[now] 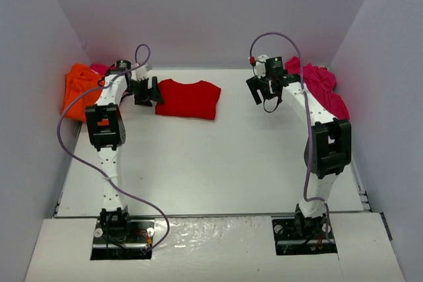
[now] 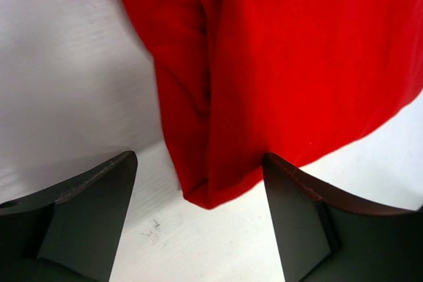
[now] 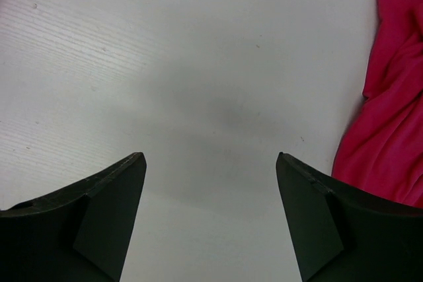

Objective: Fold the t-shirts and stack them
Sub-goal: Fold the long partially folded tshirt into a neat square

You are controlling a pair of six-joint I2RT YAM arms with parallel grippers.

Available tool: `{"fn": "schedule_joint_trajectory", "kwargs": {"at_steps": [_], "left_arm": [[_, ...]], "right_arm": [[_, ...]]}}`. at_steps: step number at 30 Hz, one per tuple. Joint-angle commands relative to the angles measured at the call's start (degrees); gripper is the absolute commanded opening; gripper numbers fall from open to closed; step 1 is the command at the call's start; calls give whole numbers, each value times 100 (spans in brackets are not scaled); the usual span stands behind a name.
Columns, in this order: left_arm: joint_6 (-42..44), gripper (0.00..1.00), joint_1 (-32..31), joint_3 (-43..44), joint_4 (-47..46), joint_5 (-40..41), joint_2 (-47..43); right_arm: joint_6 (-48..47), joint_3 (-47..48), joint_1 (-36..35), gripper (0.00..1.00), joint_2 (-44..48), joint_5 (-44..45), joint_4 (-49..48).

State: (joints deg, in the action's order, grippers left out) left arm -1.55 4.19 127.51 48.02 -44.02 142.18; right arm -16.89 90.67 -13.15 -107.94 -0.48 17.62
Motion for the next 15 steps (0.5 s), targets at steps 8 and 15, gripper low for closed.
{"fn": "schedule_joint_trajectory", "kwargs": {"at_steps": [8, 15], "left_arm": [[-154, 75, 47, 801, 265, -564, 307], [-378, 76, -8, 1016, 199, -1346, 739]], "right_arm": [[-20, -148, 38, 77, 489, -50, -152], [46, -93, 31, 77, 228, -101, -153]]}}
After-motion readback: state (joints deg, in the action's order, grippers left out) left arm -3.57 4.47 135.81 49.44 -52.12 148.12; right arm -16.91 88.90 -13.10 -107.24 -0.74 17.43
